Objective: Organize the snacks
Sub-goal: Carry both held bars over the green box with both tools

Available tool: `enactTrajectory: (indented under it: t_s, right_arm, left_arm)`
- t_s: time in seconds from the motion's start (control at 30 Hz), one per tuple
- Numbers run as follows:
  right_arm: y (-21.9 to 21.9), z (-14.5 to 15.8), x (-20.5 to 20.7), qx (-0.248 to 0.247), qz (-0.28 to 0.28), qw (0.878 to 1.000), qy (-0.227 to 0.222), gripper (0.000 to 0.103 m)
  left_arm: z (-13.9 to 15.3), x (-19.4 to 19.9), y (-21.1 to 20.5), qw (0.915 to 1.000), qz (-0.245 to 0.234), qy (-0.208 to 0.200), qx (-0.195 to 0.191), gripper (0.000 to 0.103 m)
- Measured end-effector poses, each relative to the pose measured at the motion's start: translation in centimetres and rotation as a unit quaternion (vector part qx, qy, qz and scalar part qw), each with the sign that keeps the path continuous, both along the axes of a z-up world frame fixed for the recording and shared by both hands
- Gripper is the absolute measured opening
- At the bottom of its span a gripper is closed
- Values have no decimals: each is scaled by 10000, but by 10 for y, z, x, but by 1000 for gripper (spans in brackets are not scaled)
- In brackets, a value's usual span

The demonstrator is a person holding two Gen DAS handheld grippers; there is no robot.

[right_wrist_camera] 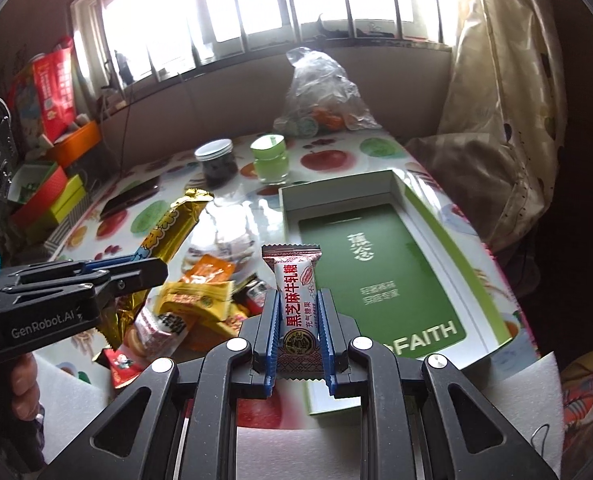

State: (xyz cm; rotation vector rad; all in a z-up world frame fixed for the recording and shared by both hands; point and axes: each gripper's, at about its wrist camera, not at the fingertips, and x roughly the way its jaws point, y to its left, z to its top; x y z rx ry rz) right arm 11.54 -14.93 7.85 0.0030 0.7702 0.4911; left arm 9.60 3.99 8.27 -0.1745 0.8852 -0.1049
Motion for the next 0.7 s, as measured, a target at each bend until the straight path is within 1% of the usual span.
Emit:
enactTrajectory:
  t_s: [0.17, 0.3, 0.37, 0.63, 0.7]
  right_arm:
    - [-18, -1, 10, -72, -253, 9997, 23, 17]
    - [-36, -3, 21, -80, -494, 9987, 72, 17]
    - [-44, -4, 27, -102, -579, 9982, 107, 17]
    - [-65, -17, 47, -201, -809, 9962, 257, 17]
    - [-69, -21, 51, -237, -863, 9955, 299, 17]
  left_arm:
    - [-1, 14, -21, 9996, -165, 136, -206, 24]
    - [0, 25, -40, 9991, -317, 122, -239, 24]
    - [-1, 33, -46, 9987, -369, 180, -317, 24]
    - [-10, 57, -69, 9974, -459, 362, -417, 24]
    - [-13, 62, -75, 9972, -503, 399, -393, 24]
